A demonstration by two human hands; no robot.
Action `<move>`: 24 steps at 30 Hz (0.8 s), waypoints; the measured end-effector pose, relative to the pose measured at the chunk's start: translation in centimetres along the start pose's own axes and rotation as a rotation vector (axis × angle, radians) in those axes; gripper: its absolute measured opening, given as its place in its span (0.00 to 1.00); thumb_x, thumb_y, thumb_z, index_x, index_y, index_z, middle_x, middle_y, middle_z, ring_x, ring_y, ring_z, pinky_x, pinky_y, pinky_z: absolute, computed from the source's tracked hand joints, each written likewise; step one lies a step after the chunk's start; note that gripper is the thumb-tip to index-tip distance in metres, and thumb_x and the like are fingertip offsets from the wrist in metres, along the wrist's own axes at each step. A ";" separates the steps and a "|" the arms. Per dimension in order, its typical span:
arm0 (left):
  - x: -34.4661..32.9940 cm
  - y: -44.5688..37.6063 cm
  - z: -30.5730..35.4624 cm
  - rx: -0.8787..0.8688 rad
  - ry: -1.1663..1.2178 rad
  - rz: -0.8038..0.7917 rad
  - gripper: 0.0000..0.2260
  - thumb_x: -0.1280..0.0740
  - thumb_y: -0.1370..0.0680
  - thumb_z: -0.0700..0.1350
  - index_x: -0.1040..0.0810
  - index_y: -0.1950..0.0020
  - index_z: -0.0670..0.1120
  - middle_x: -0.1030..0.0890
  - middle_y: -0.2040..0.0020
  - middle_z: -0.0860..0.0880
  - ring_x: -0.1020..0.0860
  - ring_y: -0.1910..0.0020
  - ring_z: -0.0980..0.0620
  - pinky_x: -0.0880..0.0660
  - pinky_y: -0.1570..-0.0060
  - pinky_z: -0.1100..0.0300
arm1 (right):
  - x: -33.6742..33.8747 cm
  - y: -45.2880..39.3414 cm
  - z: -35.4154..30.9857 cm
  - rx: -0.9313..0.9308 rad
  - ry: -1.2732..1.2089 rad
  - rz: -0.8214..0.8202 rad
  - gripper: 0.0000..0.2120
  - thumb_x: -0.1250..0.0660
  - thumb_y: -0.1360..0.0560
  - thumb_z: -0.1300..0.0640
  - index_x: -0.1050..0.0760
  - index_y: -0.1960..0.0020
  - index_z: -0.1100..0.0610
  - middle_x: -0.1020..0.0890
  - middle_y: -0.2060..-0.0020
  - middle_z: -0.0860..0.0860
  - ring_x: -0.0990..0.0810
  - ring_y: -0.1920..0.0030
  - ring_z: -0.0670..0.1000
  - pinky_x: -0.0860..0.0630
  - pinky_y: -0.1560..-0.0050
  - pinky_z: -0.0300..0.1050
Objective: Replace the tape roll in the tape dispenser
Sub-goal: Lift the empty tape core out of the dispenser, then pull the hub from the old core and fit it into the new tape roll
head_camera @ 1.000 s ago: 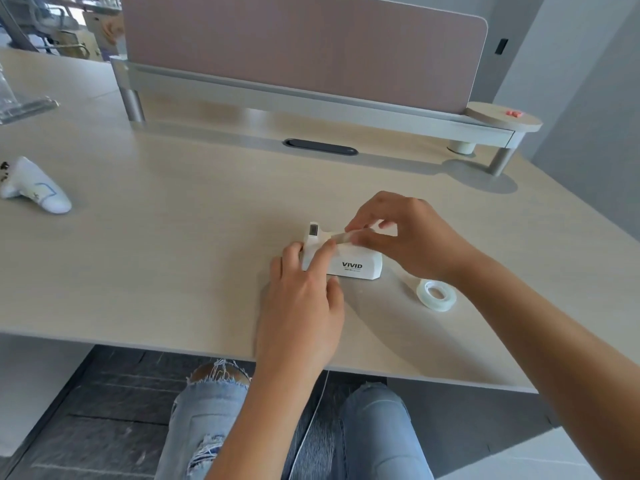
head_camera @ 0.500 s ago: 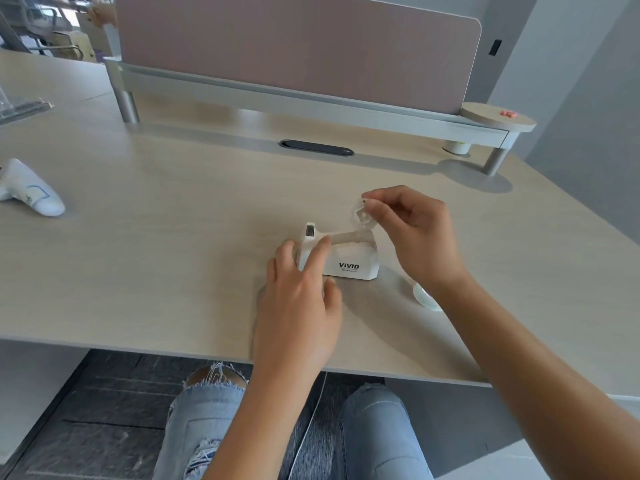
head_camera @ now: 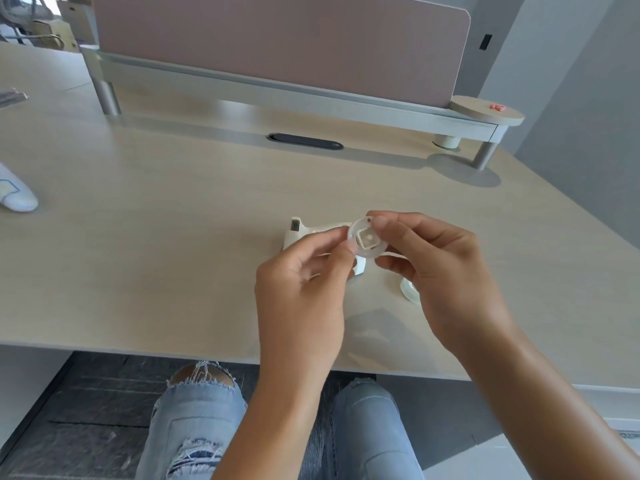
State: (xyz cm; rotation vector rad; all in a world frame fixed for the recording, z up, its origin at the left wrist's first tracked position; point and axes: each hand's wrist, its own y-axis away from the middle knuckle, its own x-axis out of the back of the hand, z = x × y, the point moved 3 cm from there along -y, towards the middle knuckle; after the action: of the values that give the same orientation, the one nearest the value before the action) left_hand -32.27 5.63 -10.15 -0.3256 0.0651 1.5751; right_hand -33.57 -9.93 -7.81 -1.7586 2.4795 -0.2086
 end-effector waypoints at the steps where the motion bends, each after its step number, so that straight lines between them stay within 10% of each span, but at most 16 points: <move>1: -0.2 0.1 0.0 0.021 0.035 -0.007 0.06 0.27 0.21 0.40 0.11 0.48 0.48 0.10 0.57 0.50 0.11 0.58 0.51 0.16 0.50 0.57 | 0.1 0.3 -0.1 -0.009 -0.008 -0.001 0.07 0.27 0.23 0.56 0.12 0.49 0.57 0.09 0.52 0.52 0.12 0.50 0.51 0.17 0.46 0.46; 13: -0.1 0.7 -0.7 0.176 0.248 -0.020 0.05 0.26 0.23 0.38 0.12 0.50 0.39 0.10 0.53 0.41 0.12 0.52 0.46 0.16 0.43 0.50 | 0.7 2.0 -0.3 -0.029 -0.111 -0.132 0.14 0.23 0.34 0.52 0.11 0.51 0.57 0.10 0.50 0.58 0.12 0.44 0.60 0.18 0.40 0.52; 24: -0.3 1.1 -0.9 0.315 0.413 -0.100 0.03 0.26 0.25 0.37 0.15 0.59 0.40 0.14 0.52 0.34 0.20 0.54 0.47 0.19 0.56 0.63 | 0.6 2.7 0.1 -0.135 -0.268 -0.132 0.10 0.25 0.33 0.56 0.11 0.55 0.60 0.10 0.54 0.59 0.12 0.53 0.53 0.16 0.50 0.43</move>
State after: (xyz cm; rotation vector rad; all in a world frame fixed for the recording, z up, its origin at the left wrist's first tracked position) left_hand -33.25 5.03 -11.12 -0.3938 0.6011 1.3532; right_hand -36.22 -9.59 -8.35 -1.8626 2.2383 0.1785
